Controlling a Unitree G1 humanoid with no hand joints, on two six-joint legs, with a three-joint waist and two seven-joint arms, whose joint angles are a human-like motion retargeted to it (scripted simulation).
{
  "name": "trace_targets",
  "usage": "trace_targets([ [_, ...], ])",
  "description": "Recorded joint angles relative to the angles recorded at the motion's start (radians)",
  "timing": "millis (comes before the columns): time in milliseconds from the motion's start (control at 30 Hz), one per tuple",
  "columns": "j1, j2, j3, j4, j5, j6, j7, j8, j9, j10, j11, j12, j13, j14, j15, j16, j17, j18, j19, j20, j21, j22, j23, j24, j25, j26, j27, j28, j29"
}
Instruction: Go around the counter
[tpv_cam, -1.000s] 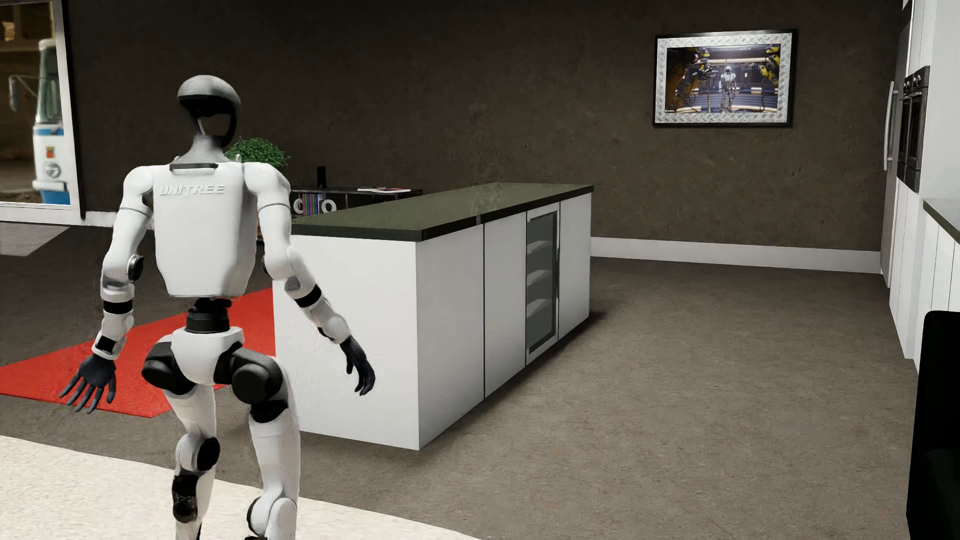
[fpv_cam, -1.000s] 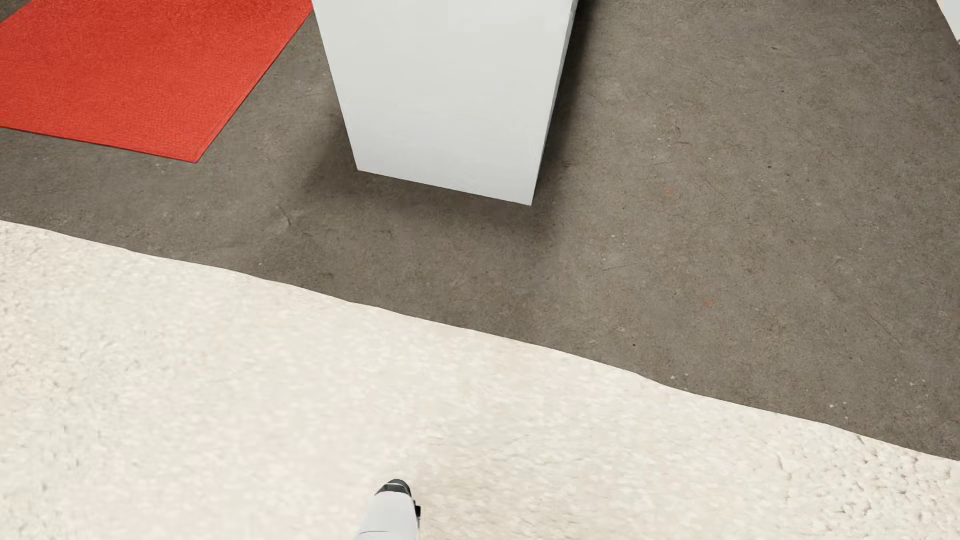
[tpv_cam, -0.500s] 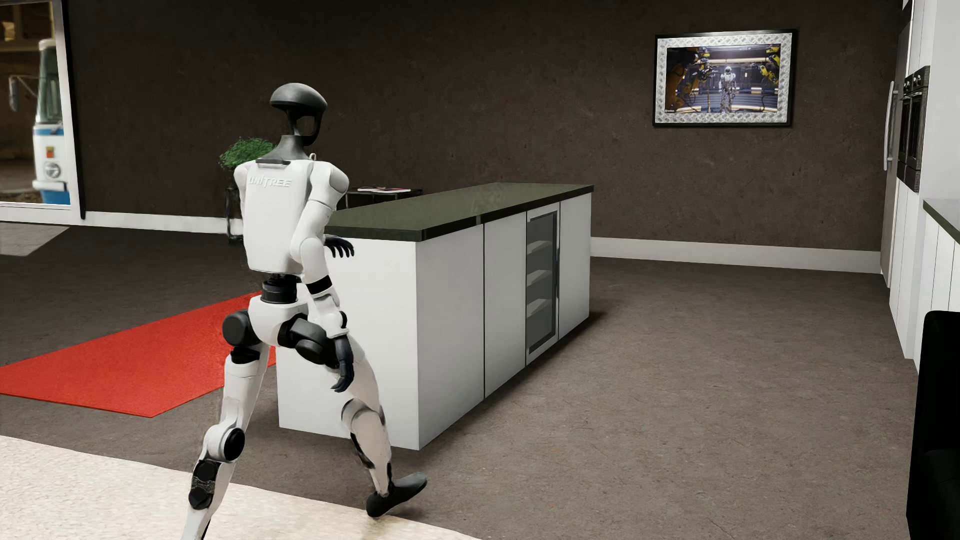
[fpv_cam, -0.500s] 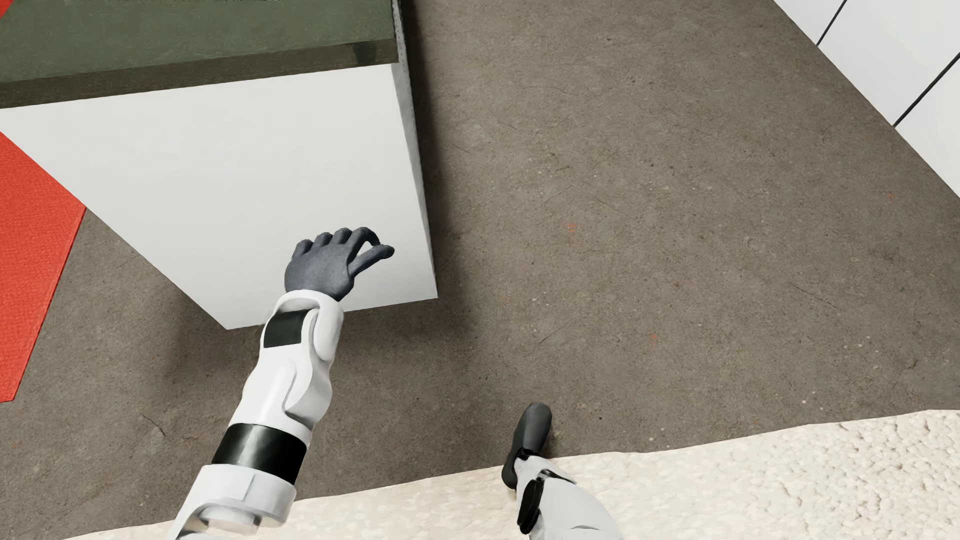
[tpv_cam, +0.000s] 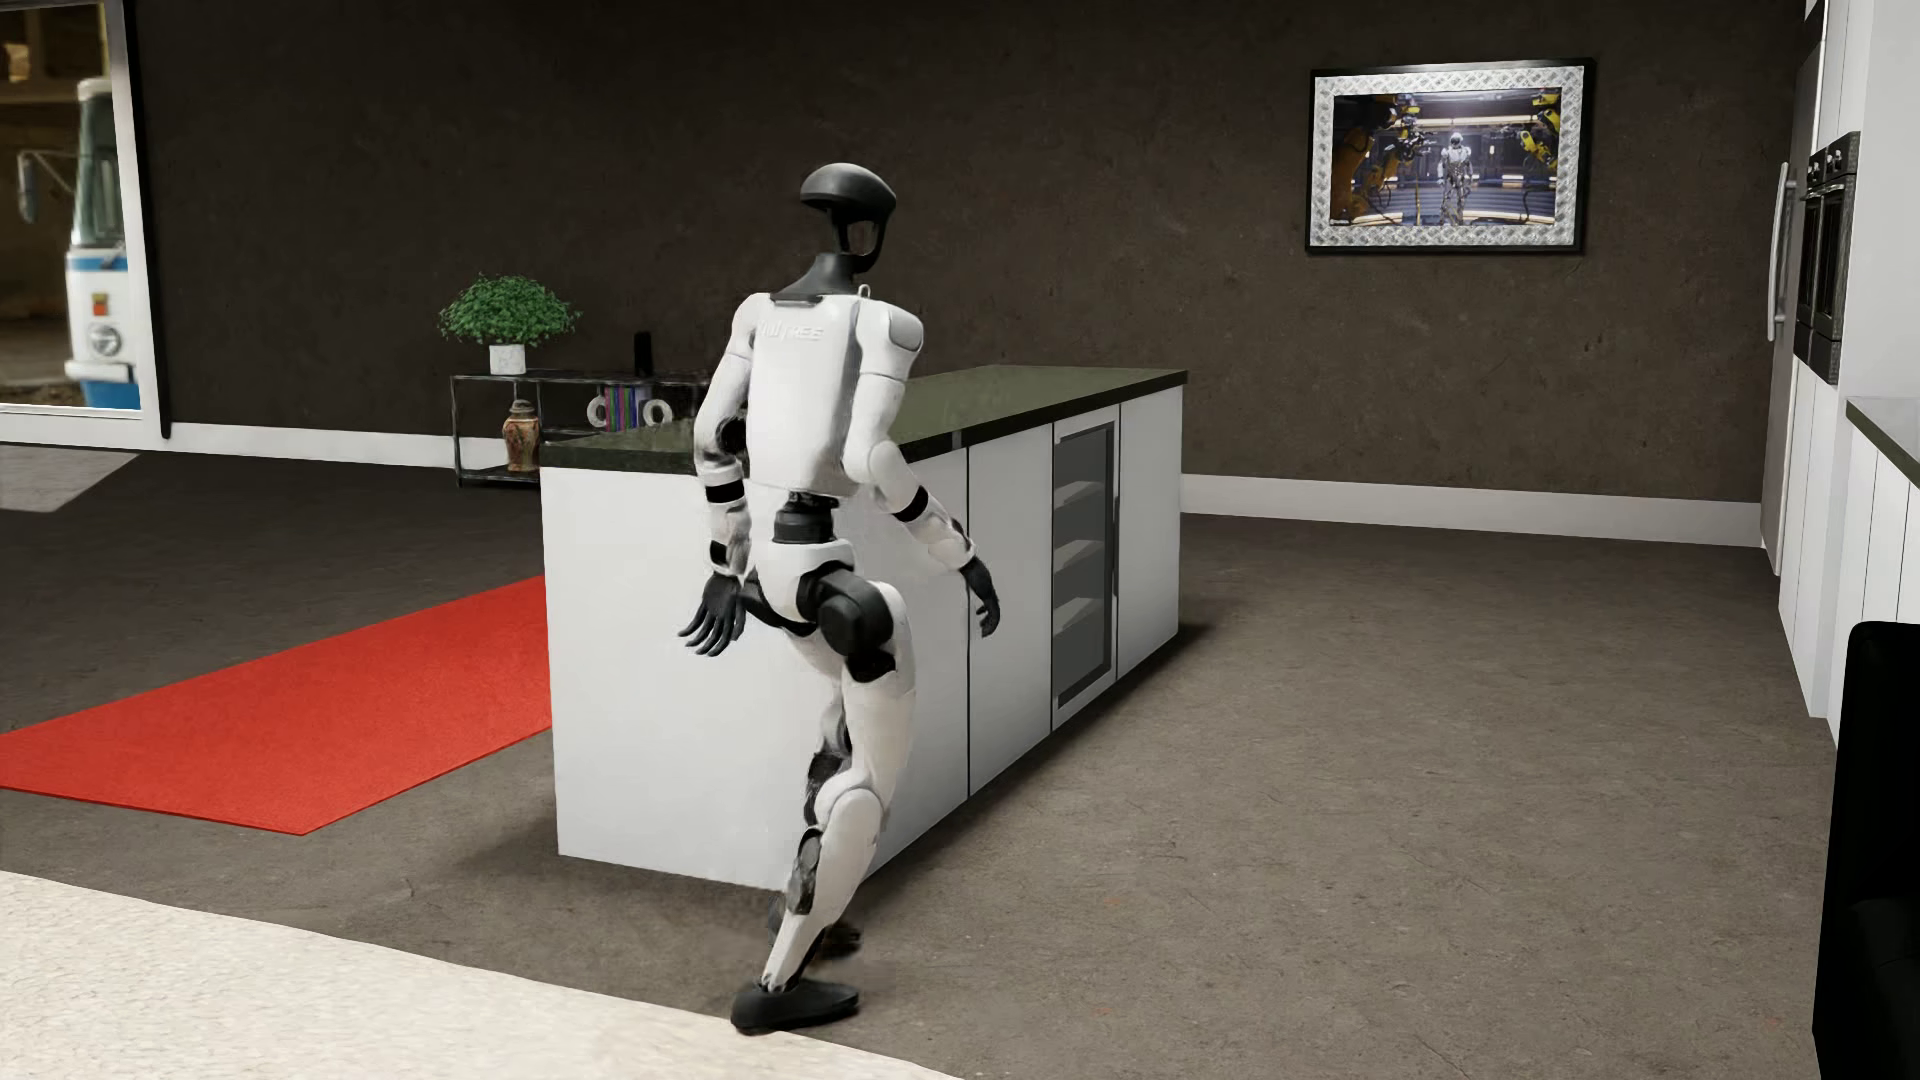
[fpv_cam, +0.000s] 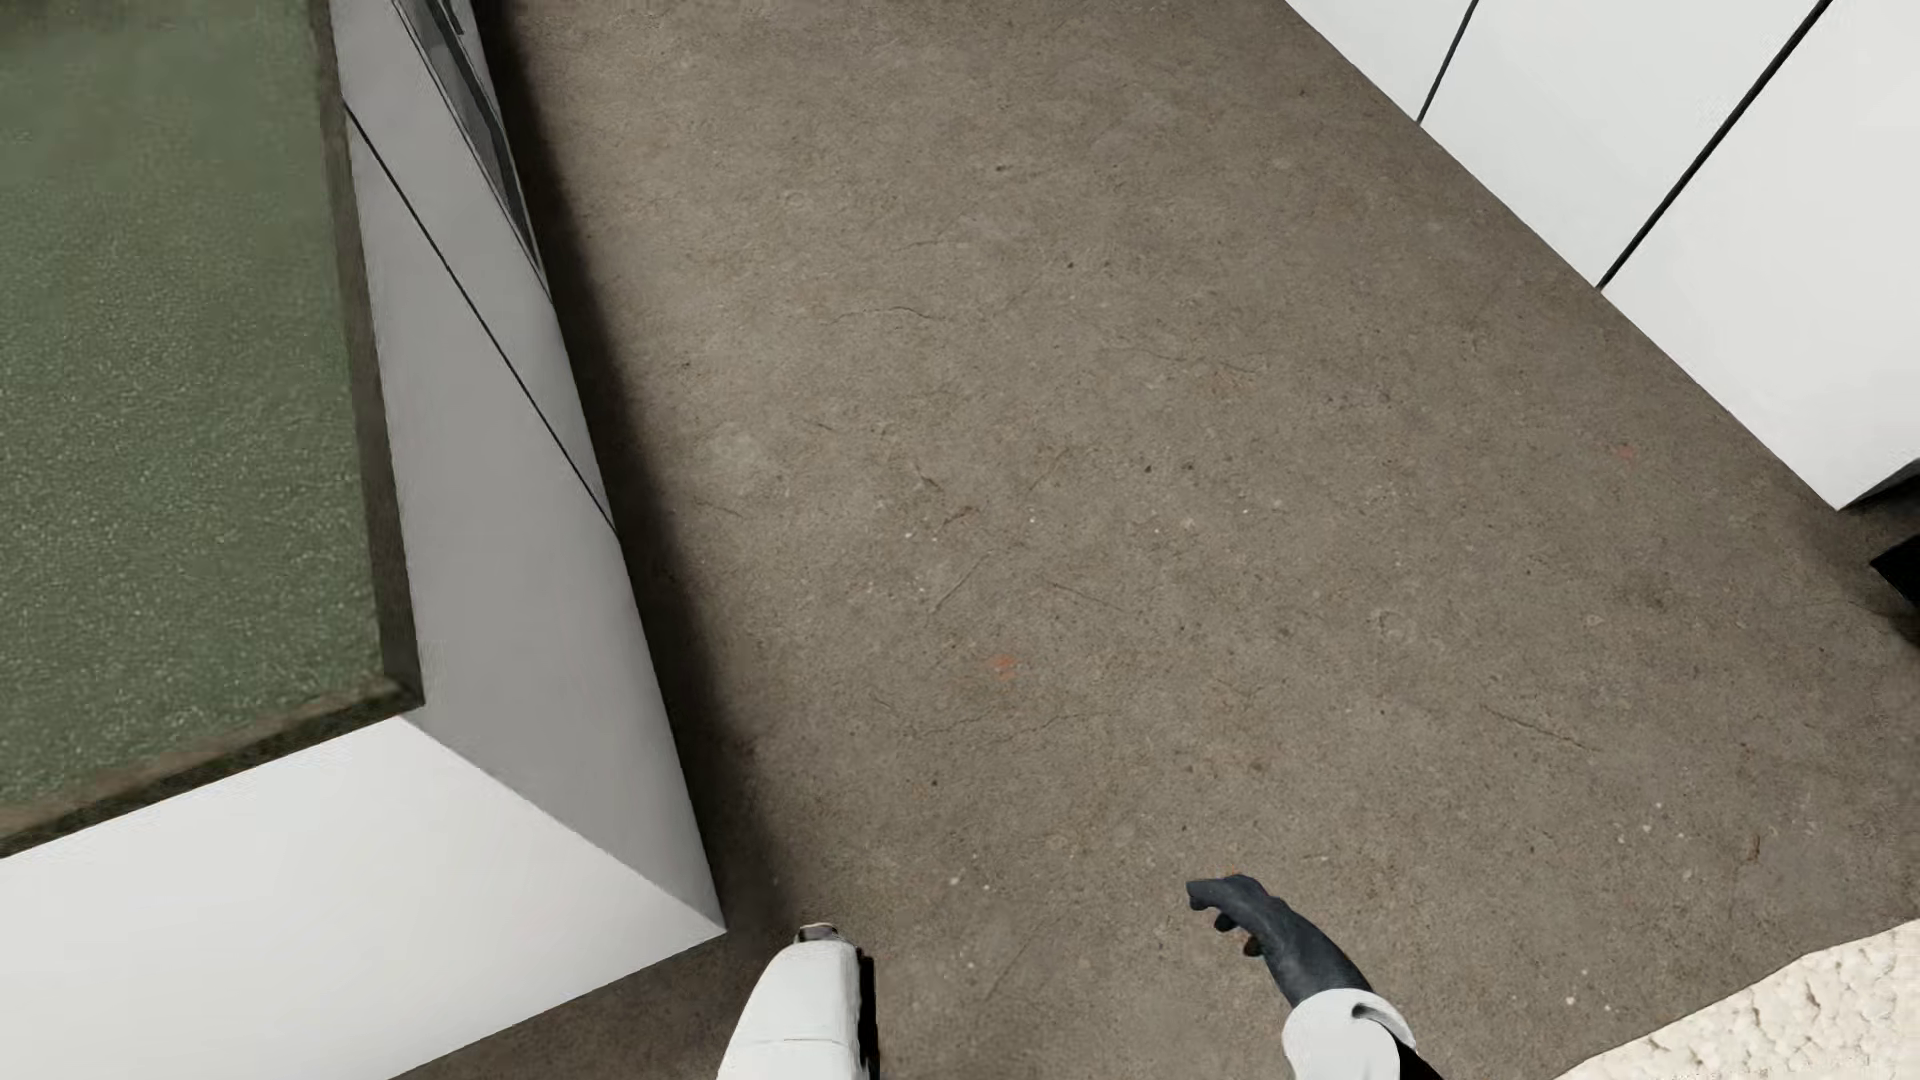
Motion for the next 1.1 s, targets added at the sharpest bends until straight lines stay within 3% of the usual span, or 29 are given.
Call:
trace_targets([
  [33,0.006,0.049,0.011,0.023,0.016,0.001,0.103,0.041,-0.004,-0.238,-0.019,0.071,-0.027,0.017,-0.022,-0.036,-0.019,-0.002,0.005,0.043,0.033,-0.028,-0.007,-0.044,0.013,-0.016,-0.002,0.037,0.004],
  [67,0.02,0.106,0.018,-0.016,0.023,0.002,0.149,0.069,-0.007,-0.506,-0.057,0.118,-0.05,0.034,-0.03,-0.067,-0.033,-0.041,0.01,0.072,0.054,-0.039,-0.004,-0.084,0.022,-0.027,0.004,0.058,-0.005],
  [100,0.02,0.17,0.023,-0.078,0.03,0.002,0.122,0.086,-0.009,-0.723,-0.097,0.148,-0.064,0.028,-0.031,-0.083,-0.04,-0.126,0.017,0.083,0.07,-0.038,0.018,-0.109,0.024,-0.032,0.026,0.053,-0.011],
  [133,0.008,0.237,0.027,-0.139,0.032,0.0,0.014,0.096,-0.011,-0.838,-0.128,0.16,-0.07,-0.03,-0.035,-0.075,-0.042,-0.262,0.026,0.061,0.082,-0.031,0.052,-0.09,0.024,-0.043,0.054,0.011,-0.011],
  [200,-0.019,0.345,0.024,-0.175,0.035,0.001,0.087,0.078,-0.015,-0.718,-0.116,0.151,-0.061,-0.026,-0.013,-0.039,-0.05,-0.206,0.031,0.002,0.101,-0.052,0.154,0.015,0.004,-0.073,0.109,-0.041,-0.003],
  [233,-0.028,0.384,0.034,-0.187,0.02,-0.007,0.102,0.079,-0.016,-0.6,-0.088,0.152,-0.052,-0.014,0.029,-0.044,-0.054,-0.078,0.03,0.021,0.119,-0.095,0.217,0.033,-0.013,-0.07,0.13,-0.021,0.013],
  [267,-0.023,0.396,0.049,-0.19,-0.005,-0.02,0.116,0.079,-0.016,-0.518,-0.012,0.157,-0.041,0.065,0.123,-0.061,-0.059,0.01,0.034,0.064,0.143,-0.148,0.285,0.026,-0.039,-0.051,0.161,0.027,0.036],
  [300,-0.008,0.37,0.062,-0.184,-0.045,-0.036,0.142,0.081,-0.014,-0.43,0.138,0.172,-0.02,0.079,0.23,-0.095,-0.058,0.088,0.076,0.119,0.16,-0.205,0.359,-0.009,-0.064,-0.031,0.18,0.084,0.043],
  [333,0.009,0.311,0.071,-0.179,-0.081,-0.052,0.164,0.099,-0.01,-0.34,0.347,0.169,0.001,0.012,0.332,-0.145,-0.055,0.132,0.165,0.199,0.17,-0.245,0.417,-0.106,-0.084,0.002,0.195,0.131,0.059],
  [367,0.051,0.22,0.072,-0.179,-0.125,-0.068,0.186,0.117,-0.005,-0.29,0.569,0.141,0.022,-0.063,0.462,-0.181,-0.051,0.129,0.207,0.262,0.167,-0.259,0.452,-0.206,-0.099,0.035,0.202,0.166,0.065],
  [400,0.109,0.11,0.065,-0.192,-0.161,-0.081,0.198,0.144,0.0,-0.276,0.757,0.065,0.058,-0.122,0.47,-0.193,-0.058,0.127,0.198,0.305,0.139,-0.236,0.423,-0.291,-0.097,0.082,0.204,0.199,0.068],
  [433,0.179,-0.002,0.052,-0.211,-0.203,-0.092,0.203,0.158,0.003,-0.296,0.897,-0.008,0.1,-0.162,0.383,-0.172,-0.053,0.127,0.158,0.297,0.091,-0.157,0.387,-0.293,-0.082,0.106,0.195,0.221,0.053],
  [467,0.259,-0.111,0.032,-0.236,-0.256,-0.1,0.197,0.163,0.004,-0.338,0.982,-0.107,0.147,-0.187,0.343,-0.134,-0.035,0.124,0.136,0.236,0.032,-0.055,0.346,-0.215,-0.056,0.136,0.183,0.211,0.011],
  [500,0.344,-0.21,0.007,-0.262,-0.305,-0.105,0.178,0.16,0.002,-0.395,1.011,-0.211,0.192,-0.202,0.33,-0.08,-0.013,0.12,0.112,0.115,-0.022,0.041,0.3,-0.064,-0.025,0.13,0.159,0.176,-0.013],
  [533,0.423,-0.298,-0.021,-0.287,-0.345,-0.107,0.151,0.151,-0.001,-0.445,0.991,-0.305,0.228,-0.218,0.326,-0.036,-0.004,0.116,0.086,-0.003,-0.059,0.081,0.264,0.074,-0.008,0.07,0.143,0.157,-0.022],
  [567,0.493,-0.377,-0.048,-0.305,-0.369,-0.107,0.118,0.136,-0.007,-0.488,0.922,-0.385,0.254,-0.236,0.32,-0.015,-0.002,0.112,0.081,-0.055,-0.08,0.063,0.227,0.13,-0.003,0.005,0.124,0.164,-0.03],
  [600,0.559,-0.436,-0.071,-0.318,-0.38,-0.105,0.082,0.115,-0.013,-0.52,0.809,-0.454,0.271,-0.259,0.313,-0.003,-0.009,0.107,0.073,-0.059,-0.088,0.01,0.203,0.119,-0.004,-0.042,0.107,0.166,-0.031],
  [633,0.618,-0.481,-0.089,-0.333,-0.383,-0.104,0.049,0.1,-0.017,-0.545,0.652,-0.516,0.288,-0.285,0.325,-0.003,-0.016,0.102,0.072,-0.043,-0.092,-0.058,0.181,0.061,-0.013,-0.077,0.09,0.177,-0.028],
  [700,0.72,-0.514,-0.104,-0.35,-0.34,-0.103,-0.002,0.103,-0.024,-0.587,0.199,-0.618,0.306,-0.342,0.354,0.01,-0.007,0.086,0.143,-0.032,-0.115,-0.213,0.157,-0.097,-0.021,-0.125,0.086,0.195,-0.024],
  [767,0.829,-0.502,-0.102,-0.352,-0.269,-0.104,-0.03,0.154,-0.029,-0.652,-0.265,-0.674,0.308,-0.363,0.312,0.052,0.007,0.071,0.21,-0.067,-0.125,-0.379,0.165,-0.194,-0.022,-0.138,0.092,0.211,0.004],
  [800,0.878,-0.515,-0.095,-0.349,-0.258,-0.107,-0.027,0.067,-0.029,-0.658,-0.308,-0.674,0.305,-0.361,0.291,0.069,0.006,0.071,0.299,-0.077,-0.116,-0.457,0.177,-0.226,-0.032,-0.136,0.091,0.225,0.038],
  [867,0.957,-0.524,-0.105,-0.316,-0.229,-0.097,-0.007,0.025,-0.029,-0.597,-0.141,-0.63,0.303,-0.296,0.327,0.078,0.001,0.056,0.185,-0.081,-0.098,-0.559,0.199,-0.307,-0.084,-0.128,0.09,0.227,0.078],
  [900,0.966,-0.519,-0.113,-0.284,-0.214,-0.085,-0.007,0.02,-0.03,-0.517,-0.064,-0.602,0.314,-0.208,0.432,0.088,0.027,0.04,0.101,-0.098,-0.123,-0.57,0.201,-0.308,-0.088,-0.113,0.1,0.224,0.062],
  [933,0.94,-0.51,-0.12,-0.244,-0.225,-0.069,0.008,-0.013,-0.028,-0.363,0.045,-0.569,0.327,-0.086,0.469,0.1,0.06,0.012,0.097,-0.124,-0.159,-0.559,0.207,-0.258,-0.074,-0.094,0.108,0.227,0.029],
  [967,0.87,-0.508,-0.125,-0.196,-0.226,-0.052,0.03,-0.036,-0.024,-0.132,0.156,-0.53,0.328,-0.001,0.406,0.108,0.085,-0.11,0.045,-0.146,-0.188,-0.533,0.229,-0.169,-0.057,-0.062,0.125,0.242,0.007],
  [1000,0.777,-0.477,-0.123,-0.136,-0.218,-0.032,0.039,-0.057,-0.021,0.096,0.226,-0.487,0.317,0.12,0.326,0.099,0.102,-0.134,0.045,-0.154,-0.208,-0.483,0.263,-0.088,-0.044,-0.032,0.153,0.271,0.01],
  [1033,0.677,-0.422,-0.114,-0.086,-0.204,-0.012,0.03,-0.073,-0.018,0.282,0.256,-0.443,0.298,0.109,0.258,0.064,0.104,-0.106,0.051,-0.129,-0.209,-0.413,0.297,-0.074,-0.047,-0.01,0.166,0.295,0.03],
  [1067,0.564,-0.357,-0.099,-0.054,-0.182,0.006,0.015,-0.086,-0.015,0.42,0.251,-0.404,0.274,0.036,0.209,0.023,0.093,-0.068,0.055,-0.072,-0.188,-0.325,0.322,-0.104,-0.085,0.031,0.173,0.319,0.042],
  [1100,0.458,-0.283,-0.08,-0.041,-0.161,0.019,0.008,-0.084,-0.014,0.498,0.222,-0.364,0.248,0.002,0.174,-0.02,0.078,-0.05,0.062,0.012,-0.163,-0.227,0.332,-0.174,-0.127,0.079,0.167,0.327,0.054],
])
